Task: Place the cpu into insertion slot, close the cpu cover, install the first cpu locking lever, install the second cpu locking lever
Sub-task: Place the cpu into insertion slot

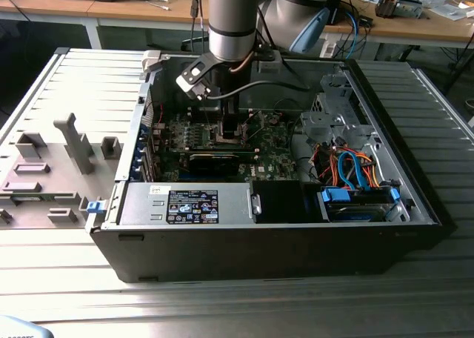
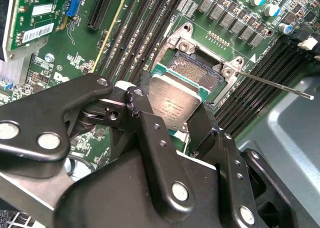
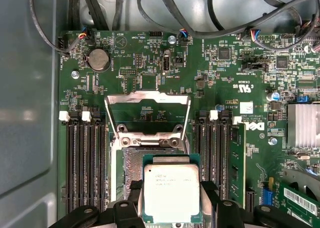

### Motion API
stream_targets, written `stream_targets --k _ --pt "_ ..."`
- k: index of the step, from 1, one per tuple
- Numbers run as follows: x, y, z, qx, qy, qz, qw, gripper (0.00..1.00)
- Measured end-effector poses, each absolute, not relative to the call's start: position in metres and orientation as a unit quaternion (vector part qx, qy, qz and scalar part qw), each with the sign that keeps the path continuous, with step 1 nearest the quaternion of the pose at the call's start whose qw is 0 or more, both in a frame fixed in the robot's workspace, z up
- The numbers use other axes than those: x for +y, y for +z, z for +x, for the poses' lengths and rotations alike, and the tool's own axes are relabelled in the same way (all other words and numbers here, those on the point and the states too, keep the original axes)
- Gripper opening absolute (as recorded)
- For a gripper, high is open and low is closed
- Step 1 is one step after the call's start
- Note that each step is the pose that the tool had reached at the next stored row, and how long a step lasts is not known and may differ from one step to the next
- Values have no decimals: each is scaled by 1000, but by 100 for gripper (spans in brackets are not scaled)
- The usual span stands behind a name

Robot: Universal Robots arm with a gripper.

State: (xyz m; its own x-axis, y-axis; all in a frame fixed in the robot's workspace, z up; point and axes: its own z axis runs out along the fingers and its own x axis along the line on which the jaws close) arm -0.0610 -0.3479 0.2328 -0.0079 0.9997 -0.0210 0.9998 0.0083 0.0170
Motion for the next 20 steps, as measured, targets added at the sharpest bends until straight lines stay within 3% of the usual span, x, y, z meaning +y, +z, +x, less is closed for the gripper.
stream_targets --k 20 --pt "-342 226 -61 710 -1 704 13 55"
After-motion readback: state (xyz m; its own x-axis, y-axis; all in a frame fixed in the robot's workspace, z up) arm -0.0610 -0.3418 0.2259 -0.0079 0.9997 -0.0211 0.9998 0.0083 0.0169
